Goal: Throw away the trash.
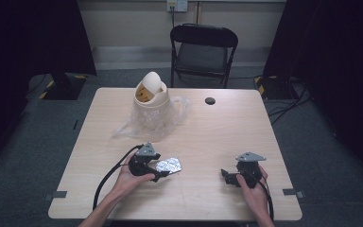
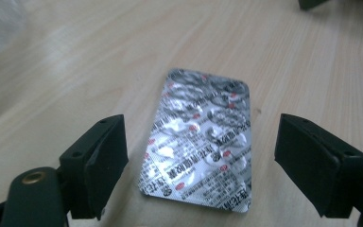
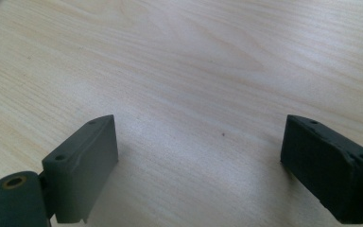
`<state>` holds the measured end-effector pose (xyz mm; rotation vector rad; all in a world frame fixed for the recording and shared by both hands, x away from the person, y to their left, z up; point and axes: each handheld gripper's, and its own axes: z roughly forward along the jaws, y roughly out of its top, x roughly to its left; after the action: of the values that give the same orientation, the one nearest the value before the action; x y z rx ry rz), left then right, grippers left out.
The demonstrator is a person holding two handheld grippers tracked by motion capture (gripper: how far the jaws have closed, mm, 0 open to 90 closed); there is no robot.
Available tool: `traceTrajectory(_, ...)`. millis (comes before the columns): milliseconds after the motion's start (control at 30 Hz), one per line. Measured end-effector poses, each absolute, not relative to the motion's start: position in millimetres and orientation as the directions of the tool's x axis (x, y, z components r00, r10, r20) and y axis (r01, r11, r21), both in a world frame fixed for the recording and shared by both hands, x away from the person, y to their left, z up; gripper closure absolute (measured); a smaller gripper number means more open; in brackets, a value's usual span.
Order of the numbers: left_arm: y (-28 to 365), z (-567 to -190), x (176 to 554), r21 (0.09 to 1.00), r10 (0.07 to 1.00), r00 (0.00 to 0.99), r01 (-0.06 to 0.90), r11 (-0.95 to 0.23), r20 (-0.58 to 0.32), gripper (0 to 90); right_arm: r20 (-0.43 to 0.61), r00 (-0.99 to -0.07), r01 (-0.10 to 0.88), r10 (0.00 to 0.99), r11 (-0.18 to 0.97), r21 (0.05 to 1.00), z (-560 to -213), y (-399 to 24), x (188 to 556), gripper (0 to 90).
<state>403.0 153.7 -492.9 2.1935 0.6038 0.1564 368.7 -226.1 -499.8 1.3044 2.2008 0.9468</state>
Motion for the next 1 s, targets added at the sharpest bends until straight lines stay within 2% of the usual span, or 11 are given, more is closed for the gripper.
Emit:
traceTrajectory(167,151.6,-498.6,403.9,0.748,0.472,0.876,0.378,-0.545,-0.099,17.7,-0.006,-0.478,0.6,0.879,0.331,0.729,-499.8,-226.1,368.7,10.7)
traceTrajectory(300,150.2,-500.0,401.5,0.753,0.474,0.878,0.355,-0.554,-0.065,18.4,-0.006,-0.477,0.6,0.879,0.331,0.729,-499.8,-226.1,368.7,10.8)
traceTrajectory(400,147.5,-500.0,397.8,0.745,0.469,0.883,0.315,-0.588,-0.004,20.3,-0.007,-0.478,0.599,0.879,0.331,0.729,-499.8,-226.1,368.7,10.8)
traceTrajectory(467,149.4,-499.7,396.1,0.747,0.47,0.882,0.313,-0.586,-0.001,24.5,-0.005,-0.476,0.601,0.879,0.33,0.728,-499.8,-225.9,368.6,10.7)
traceTrajectory(700,150.5,-500.3,395.8,0.754,0.479,0.878,0.323,-0.572,-0.012,25.4,-0.006,-0.477,0.599,0.879,0.33,0.729,-499.8,-225.8,368.6,10.8)
traceTrajectory(800,153.1,-499.9,394.7,0.759,0.481,0.877,0.32,-0.566,-0.011,33.9,-0.009,-0.478,0.597,0.878,0.332,0.73,-499.9,-225.9,368.6,10.8)
traceTrajectory(1000,154.8,-500.0,395.1,0.764,0.483,0.875,0.324,-0.558,-0.019,34.1,-0.007,-0.477,0.599,0.879,0.331,0.729,-499.8,-225.9,368.6,10.8)
